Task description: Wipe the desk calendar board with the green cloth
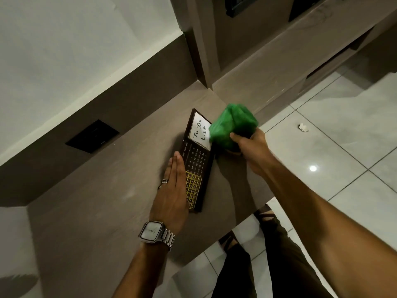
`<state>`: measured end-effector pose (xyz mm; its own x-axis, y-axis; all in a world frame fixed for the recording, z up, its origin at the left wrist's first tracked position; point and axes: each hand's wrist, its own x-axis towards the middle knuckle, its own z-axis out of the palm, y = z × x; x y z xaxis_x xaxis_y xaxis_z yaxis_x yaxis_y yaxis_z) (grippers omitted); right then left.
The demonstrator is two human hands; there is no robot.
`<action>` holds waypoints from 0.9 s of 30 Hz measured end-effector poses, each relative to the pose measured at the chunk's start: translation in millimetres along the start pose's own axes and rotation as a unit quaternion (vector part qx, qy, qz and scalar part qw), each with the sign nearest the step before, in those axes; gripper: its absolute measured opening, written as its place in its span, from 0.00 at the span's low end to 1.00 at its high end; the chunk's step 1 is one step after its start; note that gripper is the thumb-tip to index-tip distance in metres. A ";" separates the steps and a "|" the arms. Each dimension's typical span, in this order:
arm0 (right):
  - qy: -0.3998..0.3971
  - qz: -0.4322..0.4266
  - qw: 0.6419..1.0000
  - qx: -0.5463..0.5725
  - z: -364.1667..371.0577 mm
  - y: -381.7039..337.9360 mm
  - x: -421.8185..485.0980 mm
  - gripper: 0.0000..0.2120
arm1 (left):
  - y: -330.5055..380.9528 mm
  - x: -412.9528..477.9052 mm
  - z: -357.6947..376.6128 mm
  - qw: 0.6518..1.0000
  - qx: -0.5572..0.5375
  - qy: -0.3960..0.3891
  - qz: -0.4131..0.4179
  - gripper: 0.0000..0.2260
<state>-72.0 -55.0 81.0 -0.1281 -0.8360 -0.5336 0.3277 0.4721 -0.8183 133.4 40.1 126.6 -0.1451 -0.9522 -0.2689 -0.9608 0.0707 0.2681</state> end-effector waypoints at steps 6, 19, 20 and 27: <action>-0.331 0.189 0.906 -0.182 -25.5 20.5 -24.8 0.21 | -2.1 -0.9 1.7 1.000 -0.001 0.007 0.001 0.60; -0.054 0.095 0.985 0.135 -5.7 4.5 50.7 0.21 | -2.6 3.1 3.9 0.999 0.032 -0.011 -0.012 0.61; -0.057 0.103 0.983 0.139 -3.0 -0.8 52.1 0.22 | -2.8 3.1 3.4 0.999 0.028 -0.014 -0.013 0.60; -0.306 0.229 0.915 -0.126 -20.7 17.7 -1.2 0.22 | -3.6 3.3 4.1 0.999 0.025 -0.012 -0.017 0.55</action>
<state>-85.4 -39.9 62.8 0.5432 -0.4983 -0.6758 -0.0199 0.7970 -0.6037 135.4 37.8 121.0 -0.1167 -0.9468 -0.3000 -0.9760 0.0534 0.2111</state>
